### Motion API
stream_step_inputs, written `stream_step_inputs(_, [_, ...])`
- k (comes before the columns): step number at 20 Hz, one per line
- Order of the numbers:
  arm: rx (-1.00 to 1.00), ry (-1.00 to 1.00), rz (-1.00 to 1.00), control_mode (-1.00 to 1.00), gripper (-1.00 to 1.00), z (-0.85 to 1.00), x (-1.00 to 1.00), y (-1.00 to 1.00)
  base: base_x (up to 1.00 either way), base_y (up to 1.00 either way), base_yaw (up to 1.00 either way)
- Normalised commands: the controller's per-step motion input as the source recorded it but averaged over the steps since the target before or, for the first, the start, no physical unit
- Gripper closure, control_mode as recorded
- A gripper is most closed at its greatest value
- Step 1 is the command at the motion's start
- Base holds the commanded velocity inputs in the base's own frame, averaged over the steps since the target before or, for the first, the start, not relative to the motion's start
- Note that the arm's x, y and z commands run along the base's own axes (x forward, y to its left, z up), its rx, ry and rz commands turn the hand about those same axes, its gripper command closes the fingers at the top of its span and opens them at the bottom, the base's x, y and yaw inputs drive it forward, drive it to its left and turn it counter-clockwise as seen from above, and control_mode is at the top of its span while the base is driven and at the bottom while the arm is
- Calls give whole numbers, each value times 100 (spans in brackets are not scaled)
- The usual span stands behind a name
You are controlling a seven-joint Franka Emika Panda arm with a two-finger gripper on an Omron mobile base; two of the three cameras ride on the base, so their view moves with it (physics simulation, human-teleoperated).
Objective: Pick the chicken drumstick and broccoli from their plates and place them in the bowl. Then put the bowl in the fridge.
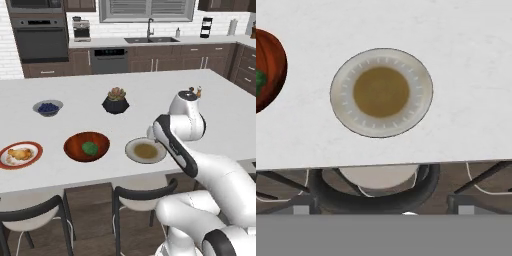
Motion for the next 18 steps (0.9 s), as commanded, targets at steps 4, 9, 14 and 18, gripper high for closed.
stream_step_inputs(4, [0,0,0,-100,-100,22,-14,-28,0,0,0])
stream_step_inputs(9, [0,0,0,-100,-100,15,-46,-22,0,0,0])
stream_step_inputs(14, [0,0,0,100,-100,1,-16,0,-70,15,0])
stream_step_inputs(18, [0,0,0,100,-100,0,0,0,-70,99,0])
